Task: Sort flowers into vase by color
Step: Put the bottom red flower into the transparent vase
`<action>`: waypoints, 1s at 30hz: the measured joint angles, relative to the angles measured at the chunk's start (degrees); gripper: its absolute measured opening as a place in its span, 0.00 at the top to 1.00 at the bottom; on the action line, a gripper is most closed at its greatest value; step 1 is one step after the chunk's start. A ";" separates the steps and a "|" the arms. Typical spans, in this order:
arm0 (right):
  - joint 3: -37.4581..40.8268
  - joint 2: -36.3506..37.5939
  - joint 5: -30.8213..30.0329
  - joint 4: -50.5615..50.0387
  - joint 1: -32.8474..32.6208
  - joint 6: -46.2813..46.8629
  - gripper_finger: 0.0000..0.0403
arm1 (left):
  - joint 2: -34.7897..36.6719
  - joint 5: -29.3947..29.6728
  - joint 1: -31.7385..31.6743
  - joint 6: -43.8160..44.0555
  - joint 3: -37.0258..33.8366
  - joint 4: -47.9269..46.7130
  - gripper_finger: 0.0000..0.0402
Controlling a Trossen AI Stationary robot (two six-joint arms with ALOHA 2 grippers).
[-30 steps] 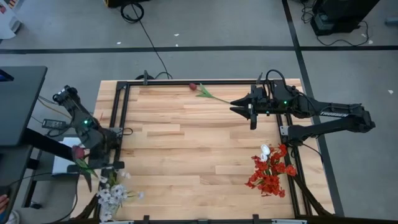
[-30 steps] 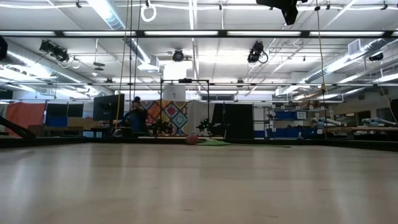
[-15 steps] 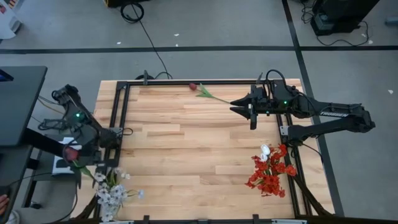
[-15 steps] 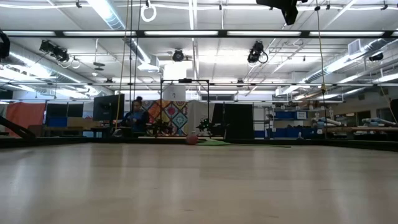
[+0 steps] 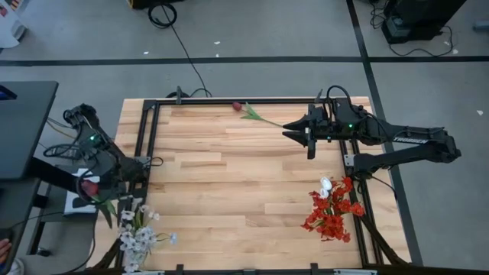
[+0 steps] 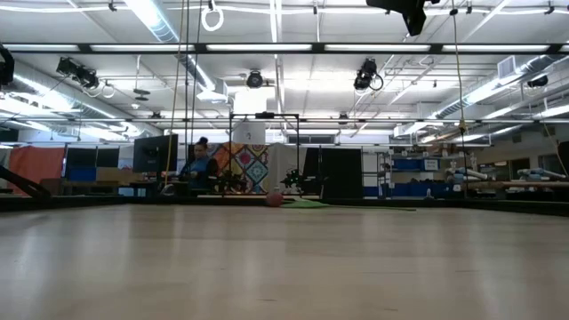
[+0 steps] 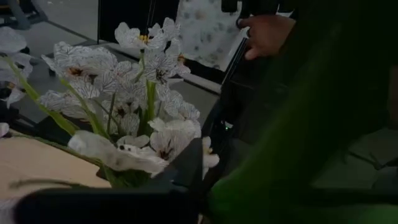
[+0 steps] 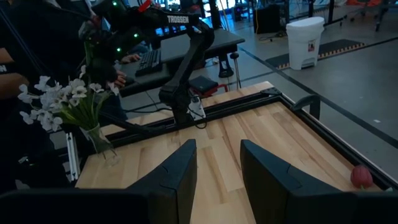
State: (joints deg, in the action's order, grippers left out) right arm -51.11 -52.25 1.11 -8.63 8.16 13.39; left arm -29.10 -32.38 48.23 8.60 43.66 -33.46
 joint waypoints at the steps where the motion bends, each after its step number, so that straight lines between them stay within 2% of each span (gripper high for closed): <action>1: 0.00 0.02 -0.01 -0.02 0.00 0.02 0.67 | -0.07 0.00 0.00 -0.04 0.00 -0.13 0.83; 4: 0.00 0.00 -0.01 -0.02 0.00 0.00 0.67 | -0.16 0.07 0.00 -0.37 0.00 -0.64 0.94; 6: 0.00 0.00 0.01 0.00 0.00 0.00 0.67 | -0.16 0.07 0.00 -0.46 0.00 -0.68 0.98; 18: 0.00 0.00 0.00 -0.02 0.00 0.01 0.67 | -0.14 -0.21 0.00 -4.25 0.00 -3.44 0.98; 24: 0.00 0.00 0.01 -0.02 0.00 0.01 0.67 | -0.14 -4.33 0.30 -5.46 0.00 -3.37 0.96; 30: 0.00 0.00 -0.01 -0.01 0.00 0.00 0.67 | -0.55 -2.47 1.45 -7.95 -0.30 -2.94 0.96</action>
State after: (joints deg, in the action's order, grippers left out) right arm -51.11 -52.25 1.11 -8.64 8.16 13.39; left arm -29.65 -34.85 49.68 0.65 43.36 -36.40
